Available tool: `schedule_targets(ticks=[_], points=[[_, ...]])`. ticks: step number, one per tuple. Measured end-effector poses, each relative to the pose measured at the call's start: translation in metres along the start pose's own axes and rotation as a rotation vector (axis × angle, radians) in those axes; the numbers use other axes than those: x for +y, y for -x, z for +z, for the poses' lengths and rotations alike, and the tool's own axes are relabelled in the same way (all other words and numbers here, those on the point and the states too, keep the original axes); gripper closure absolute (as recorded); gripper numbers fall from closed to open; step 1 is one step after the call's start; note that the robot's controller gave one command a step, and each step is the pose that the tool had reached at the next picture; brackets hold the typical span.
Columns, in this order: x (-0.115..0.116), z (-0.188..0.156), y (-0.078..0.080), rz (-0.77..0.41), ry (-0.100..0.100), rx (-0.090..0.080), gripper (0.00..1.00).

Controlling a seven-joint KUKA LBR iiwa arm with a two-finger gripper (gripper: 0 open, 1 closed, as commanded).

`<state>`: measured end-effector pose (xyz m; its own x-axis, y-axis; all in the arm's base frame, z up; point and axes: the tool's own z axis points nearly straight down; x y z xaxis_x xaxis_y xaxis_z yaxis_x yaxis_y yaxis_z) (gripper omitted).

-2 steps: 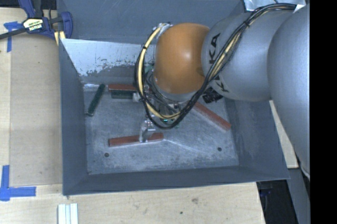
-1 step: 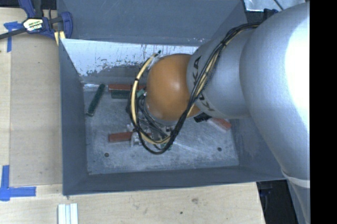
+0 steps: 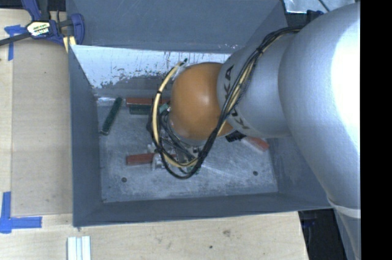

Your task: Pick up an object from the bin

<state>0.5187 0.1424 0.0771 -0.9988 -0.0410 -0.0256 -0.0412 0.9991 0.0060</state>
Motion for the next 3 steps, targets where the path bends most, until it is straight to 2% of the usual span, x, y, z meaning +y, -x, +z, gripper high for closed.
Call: schedule_targets(ticks=[1, 2, 3], points=[[0.006, -0.081, -0.009, 0.005, -0.006, 0.028, 0.00], [0.010, -0.141, -0.009, 0.012, -0.006, 0.027, 0.00], [0.007, -0.019, 0.013, -0.121, -0.004, 0.019, 1.00]])
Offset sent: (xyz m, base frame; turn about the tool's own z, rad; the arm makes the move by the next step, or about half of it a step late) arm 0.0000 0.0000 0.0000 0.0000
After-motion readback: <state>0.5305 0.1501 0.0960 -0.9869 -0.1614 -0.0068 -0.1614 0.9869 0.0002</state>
